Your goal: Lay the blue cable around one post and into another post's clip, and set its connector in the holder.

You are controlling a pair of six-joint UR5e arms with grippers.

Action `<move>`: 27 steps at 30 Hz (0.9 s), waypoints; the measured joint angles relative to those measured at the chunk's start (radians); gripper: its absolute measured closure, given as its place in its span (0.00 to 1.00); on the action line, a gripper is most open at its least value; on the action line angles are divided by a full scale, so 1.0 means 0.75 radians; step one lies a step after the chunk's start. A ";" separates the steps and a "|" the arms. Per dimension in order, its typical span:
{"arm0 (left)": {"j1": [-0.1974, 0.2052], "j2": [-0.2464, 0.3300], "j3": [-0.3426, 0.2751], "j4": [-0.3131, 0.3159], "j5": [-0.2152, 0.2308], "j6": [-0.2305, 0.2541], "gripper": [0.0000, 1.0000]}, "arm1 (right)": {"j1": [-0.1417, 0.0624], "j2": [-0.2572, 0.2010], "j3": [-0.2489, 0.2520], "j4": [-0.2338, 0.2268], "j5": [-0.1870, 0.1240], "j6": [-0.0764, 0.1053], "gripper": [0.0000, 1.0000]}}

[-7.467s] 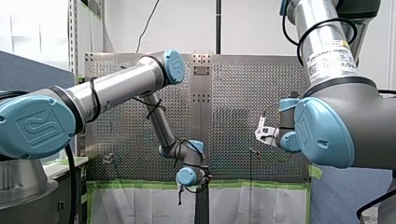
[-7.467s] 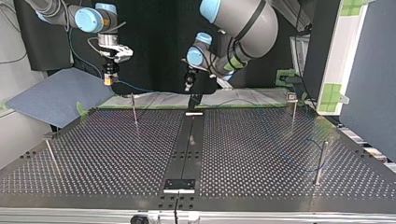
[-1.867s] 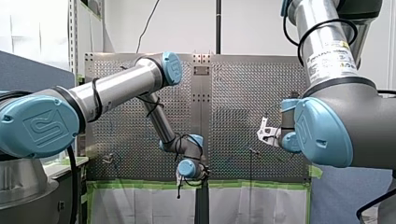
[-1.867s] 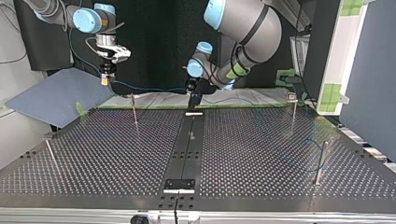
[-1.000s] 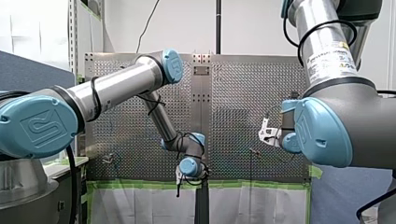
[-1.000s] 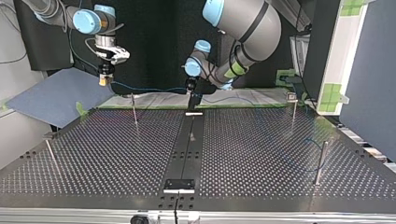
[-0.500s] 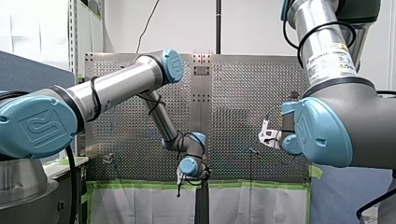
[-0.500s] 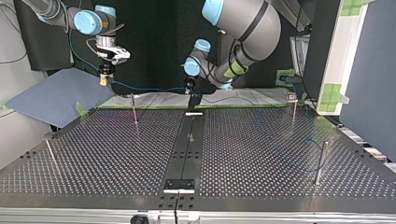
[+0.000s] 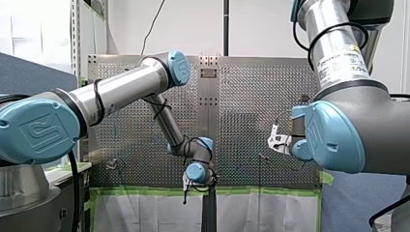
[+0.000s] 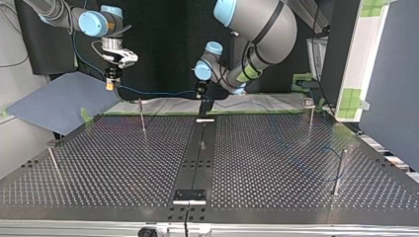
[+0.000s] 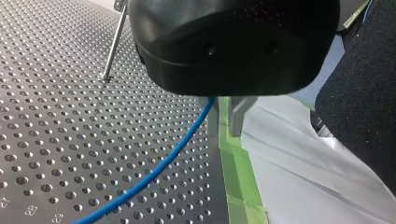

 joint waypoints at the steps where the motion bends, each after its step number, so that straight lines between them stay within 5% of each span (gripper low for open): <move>1: 0.000 0.000 0.000 0.000 0.001 0.000 0.86 | 0.000 0.000 0.000 0.000 0.000 0.000 1.00; 8: 0.001 0.000 0.000 0.000 0.017 -0.001 0.98 | 0.000 0.000 0.000 0.000 0.000 0.000 1.00; 27: 0.007 0.000 0.000 0.000 0.056 -0.004 0.98 | -0.001 0.001 0.000 0.002 -0.001 0.000 1.00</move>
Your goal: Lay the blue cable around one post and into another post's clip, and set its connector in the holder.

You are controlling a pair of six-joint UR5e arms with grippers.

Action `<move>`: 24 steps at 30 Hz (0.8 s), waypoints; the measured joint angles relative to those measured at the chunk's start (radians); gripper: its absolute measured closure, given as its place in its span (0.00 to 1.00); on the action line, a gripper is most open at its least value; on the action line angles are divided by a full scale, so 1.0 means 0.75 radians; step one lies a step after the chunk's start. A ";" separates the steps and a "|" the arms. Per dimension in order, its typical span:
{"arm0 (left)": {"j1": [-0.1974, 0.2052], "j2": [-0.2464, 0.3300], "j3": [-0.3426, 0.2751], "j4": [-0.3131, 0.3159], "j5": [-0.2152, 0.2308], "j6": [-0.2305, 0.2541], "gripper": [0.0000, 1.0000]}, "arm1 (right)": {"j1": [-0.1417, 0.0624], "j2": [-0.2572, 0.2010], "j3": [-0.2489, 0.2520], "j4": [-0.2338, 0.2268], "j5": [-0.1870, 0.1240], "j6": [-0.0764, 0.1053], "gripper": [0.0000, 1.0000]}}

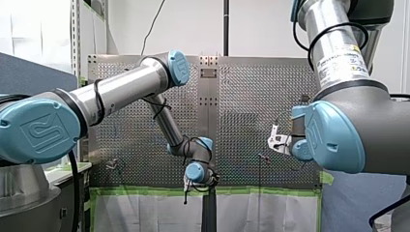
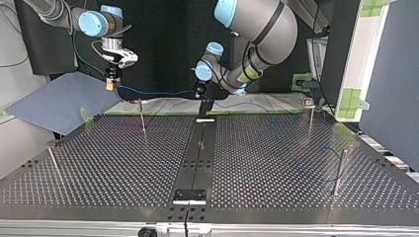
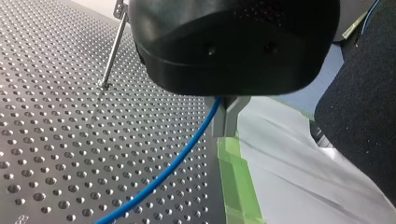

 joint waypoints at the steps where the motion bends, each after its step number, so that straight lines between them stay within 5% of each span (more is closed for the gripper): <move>1: 0.000 0.000 0.000 0.000 0.004 0.000 0.98 | -0.001 0.000 0.000 0.000 0.000 0.000 1.00; 22: -0.017 0.000 0.000 -0.004 0.004 0.008 0.98 | -0.004 0.002 0.000 0.035 0.018 0.000 1.00; 24: -0.017 0.000 0.000 -0.004 0.002 0.008 0.91 | -0.004 0.002 0.000 0.035 0.018 0.000 1.00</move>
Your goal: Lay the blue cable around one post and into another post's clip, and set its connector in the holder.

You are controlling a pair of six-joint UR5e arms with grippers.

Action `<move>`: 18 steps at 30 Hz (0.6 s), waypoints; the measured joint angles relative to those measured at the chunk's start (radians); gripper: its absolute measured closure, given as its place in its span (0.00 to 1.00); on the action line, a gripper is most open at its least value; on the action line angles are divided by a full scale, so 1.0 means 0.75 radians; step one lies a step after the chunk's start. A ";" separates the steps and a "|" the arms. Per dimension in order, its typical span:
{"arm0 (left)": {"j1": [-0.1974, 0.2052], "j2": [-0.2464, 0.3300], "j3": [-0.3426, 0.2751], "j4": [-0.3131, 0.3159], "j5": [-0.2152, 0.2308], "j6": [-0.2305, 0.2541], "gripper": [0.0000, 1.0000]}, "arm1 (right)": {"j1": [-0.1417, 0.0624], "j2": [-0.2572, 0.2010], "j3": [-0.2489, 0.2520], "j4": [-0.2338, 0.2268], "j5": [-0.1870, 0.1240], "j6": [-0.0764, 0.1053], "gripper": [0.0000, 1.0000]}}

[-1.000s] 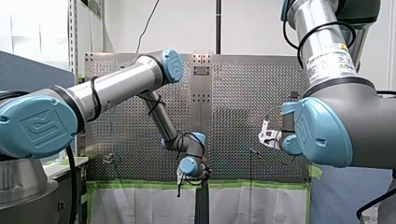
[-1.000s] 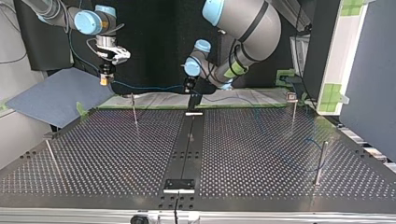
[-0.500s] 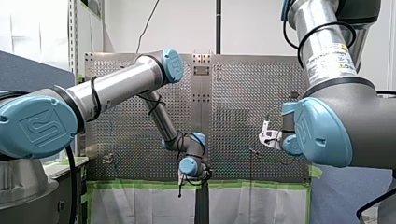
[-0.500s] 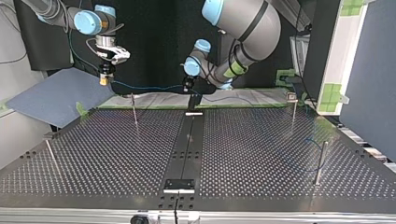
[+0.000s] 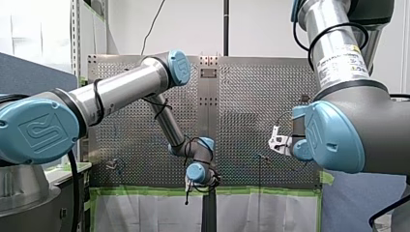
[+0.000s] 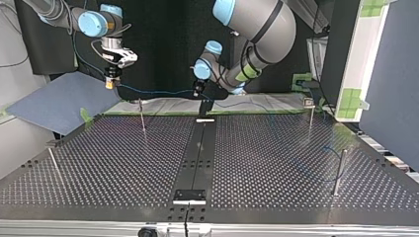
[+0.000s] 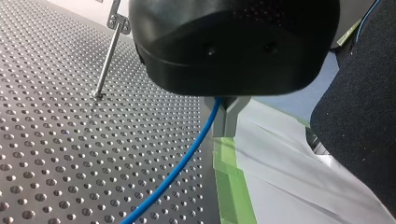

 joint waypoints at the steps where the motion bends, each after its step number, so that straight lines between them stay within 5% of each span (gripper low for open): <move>1: 0.000 0.000 0.000 0.000 0.000 0.000 0.85 | 0.000 0.000 0.000 0.000 0.000 0.000 1.00; 3: -0.001 0.000 0.000 0.000 0.000 0.002 0.79 | 0.000 0.000 -0.001 0.000 0.001 -0.001 1.00; 5: -0.001 0.000 0.000 0.000 0.001 0.008 0.57 | 0.000 0.001 -0.001 -0.002 0.006 -0.004 1.00; 6: -0.002 0.000 0.000 0.000 0.002 0.013 0.57 | 0.000 0.002 -0.001 -0.002 0.010 -0.006 1.00; 8: -0.003 0.000 0.000 0.000 0.004 0.023 0.38 | -0.001 0.002 -0.001 -0.004 0.018 -0.010 1.00; 18: -0.004 0.000 0.000 -0.027 0.024 0.033 0.38 | -0.001 0.004 0.000 -0.013 0.033 -0.017 1.00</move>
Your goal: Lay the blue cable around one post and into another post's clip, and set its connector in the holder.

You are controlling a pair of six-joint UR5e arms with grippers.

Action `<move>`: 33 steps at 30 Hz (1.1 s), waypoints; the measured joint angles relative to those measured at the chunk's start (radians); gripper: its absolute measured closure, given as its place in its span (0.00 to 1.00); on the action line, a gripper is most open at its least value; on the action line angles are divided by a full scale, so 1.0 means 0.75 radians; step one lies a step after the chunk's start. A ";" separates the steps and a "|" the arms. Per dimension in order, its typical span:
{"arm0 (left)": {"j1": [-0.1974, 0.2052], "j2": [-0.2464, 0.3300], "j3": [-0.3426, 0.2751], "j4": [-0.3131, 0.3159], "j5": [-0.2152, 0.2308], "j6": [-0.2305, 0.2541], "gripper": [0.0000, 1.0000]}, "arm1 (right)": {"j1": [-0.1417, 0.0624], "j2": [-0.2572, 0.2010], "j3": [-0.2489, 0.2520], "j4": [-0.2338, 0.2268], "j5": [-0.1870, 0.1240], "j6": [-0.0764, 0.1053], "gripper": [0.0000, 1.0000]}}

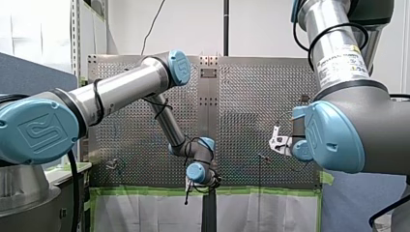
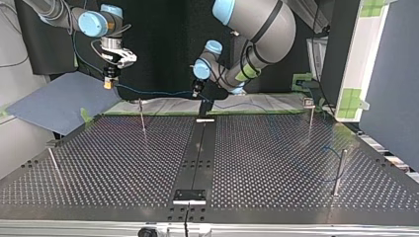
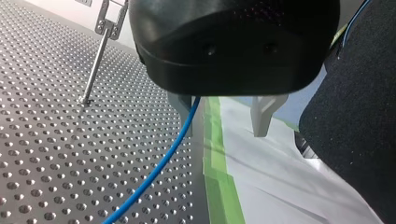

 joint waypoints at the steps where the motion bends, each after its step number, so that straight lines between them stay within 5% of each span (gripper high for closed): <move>1: 0.000 0.000 0.000 -0.002 0.004 0.000 0.38 | 0.000 0.000 0.000 0.000 0.001 0.000 1.00; 33: -0.016 0.051 -0.003 0.027 -0.010 -0.024 0.38 | 0.000 0.009 0.000 -0.007 -0.002 -0.010 1.00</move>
